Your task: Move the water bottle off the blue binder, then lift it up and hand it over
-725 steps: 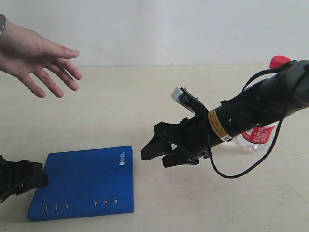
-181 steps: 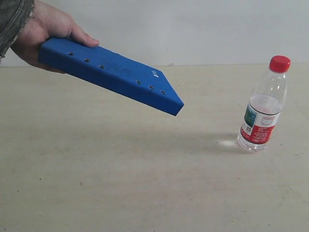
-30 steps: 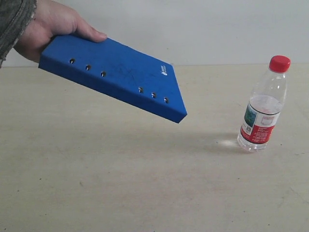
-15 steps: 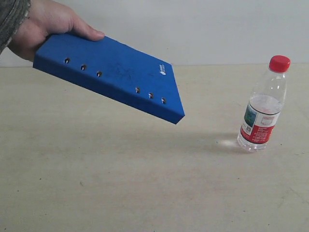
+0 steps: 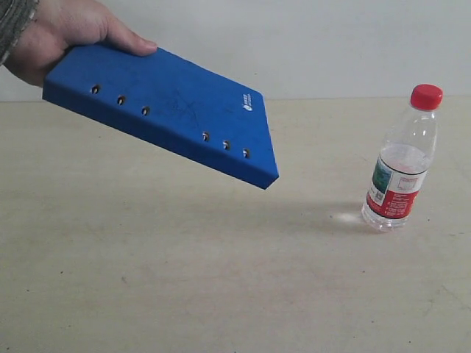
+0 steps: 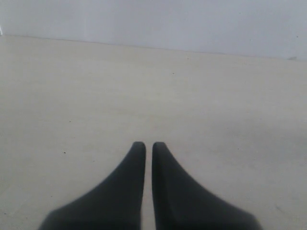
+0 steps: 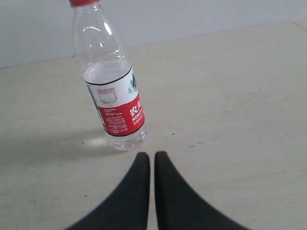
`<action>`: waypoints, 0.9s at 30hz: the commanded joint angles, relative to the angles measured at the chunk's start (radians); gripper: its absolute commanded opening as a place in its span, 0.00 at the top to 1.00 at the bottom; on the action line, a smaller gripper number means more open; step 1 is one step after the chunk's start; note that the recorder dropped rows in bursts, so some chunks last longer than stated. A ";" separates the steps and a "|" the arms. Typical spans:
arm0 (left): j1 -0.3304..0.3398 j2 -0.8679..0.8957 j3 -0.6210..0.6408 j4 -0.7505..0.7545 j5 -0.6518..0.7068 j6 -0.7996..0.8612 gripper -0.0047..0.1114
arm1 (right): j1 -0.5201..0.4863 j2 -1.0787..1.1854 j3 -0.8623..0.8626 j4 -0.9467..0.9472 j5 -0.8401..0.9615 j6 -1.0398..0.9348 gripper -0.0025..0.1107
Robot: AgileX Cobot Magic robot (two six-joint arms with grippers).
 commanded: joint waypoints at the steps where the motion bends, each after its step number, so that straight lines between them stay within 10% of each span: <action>1: -0.002 -0.004 -0.001 -0.010 -0.003 0.000 0.92 | 0.000 0.001 -0.002 -0.004 -0.005 -0.001 0.97; 27: -0.002 -0.004 -0.001 -0.010 -0.003 0.000 0.92 | 0.000 0.001 -0.002 -0.024 -0.022 -0.033 0.97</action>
